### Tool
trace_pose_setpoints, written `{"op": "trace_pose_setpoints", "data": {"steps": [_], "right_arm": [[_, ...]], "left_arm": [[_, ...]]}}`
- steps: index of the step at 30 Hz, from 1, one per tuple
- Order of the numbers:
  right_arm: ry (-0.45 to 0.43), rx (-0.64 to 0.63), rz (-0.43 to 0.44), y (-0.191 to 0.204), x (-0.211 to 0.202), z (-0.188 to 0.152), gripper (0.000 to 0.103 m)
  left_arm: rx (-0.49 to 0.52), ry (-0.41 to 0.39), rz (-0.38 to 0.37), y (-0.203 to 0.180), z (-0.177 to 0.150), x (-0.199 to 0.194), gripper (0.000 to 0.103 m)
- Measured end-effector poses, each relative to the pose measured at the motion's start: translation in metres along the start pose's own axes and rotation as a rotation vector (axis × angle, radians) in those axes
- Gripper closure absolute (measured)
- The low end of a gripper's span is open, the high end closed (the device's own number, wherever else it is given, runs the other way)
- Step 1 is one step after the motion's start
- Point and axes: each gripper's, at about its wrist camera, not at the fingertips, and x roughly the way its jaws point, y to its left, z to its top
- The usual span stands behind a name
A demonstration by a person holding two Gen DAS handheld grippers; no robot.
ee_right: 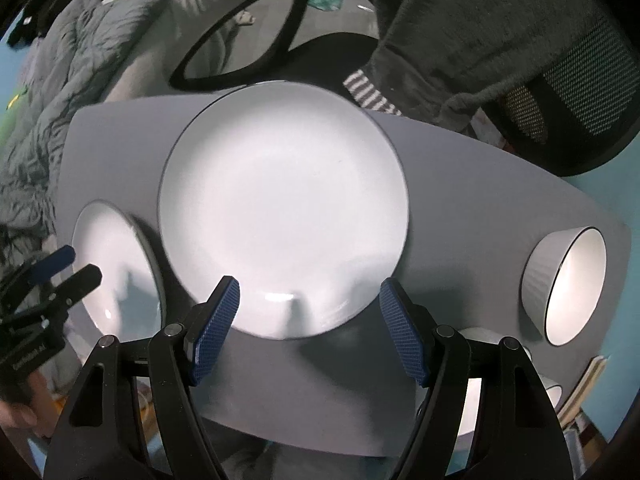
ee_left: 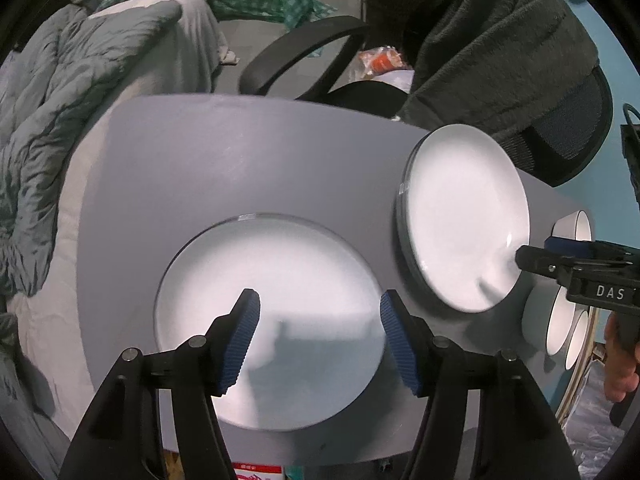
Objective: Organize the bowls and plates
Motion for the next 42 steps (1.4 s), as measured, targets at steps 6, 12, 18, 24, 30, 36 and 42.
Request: {"op": "trace_pose_setpoints", "data": {"steps": [6,12,18,24,30,36,42], "right_arm": [[-0.038,-0.082,-0.069,0.026,-0.009,-0.017,0.031],[-0.079,-0.140,-0.134,0.049,-0.015,-0.033,0.031],[-0.060,-0.157,-0.114,0.061,-0.009,-0.043,0.031],[-0.032,-0.167,-0.098,0.074,0.001,-0.051,0.031],[-0.001,-0.186,-0.086,0.085,0.012,-0.054,0.031],[0.028,-0.186,-0.014,0.096,0.024,-0.052,0.031],[0.062,-0.179,0.093,0.100,0.044,-0.051,0.031]], "left_arm": [[-0.026,-0.010,0.020,0.026,-0.026,-0.014,0.036],[-0.039,-0.029,0.036,0.042,-0.046,-0.027,0.031],[-0.046,-0.023,0.043,0.054,-0.064,-0.031,0.031],[-0.074,-0.003,0.047,0.069,-0.081,-0.026,0.031],[-0.119,0.028,0.040,0.083,-0.091,-0.011,0.031],[-0.134,0.045,0.042,0.094,-0.087,0.006,0.031],[-0.142,0.057,0.027,0.101,-0.078,0.023,0.031]]}}
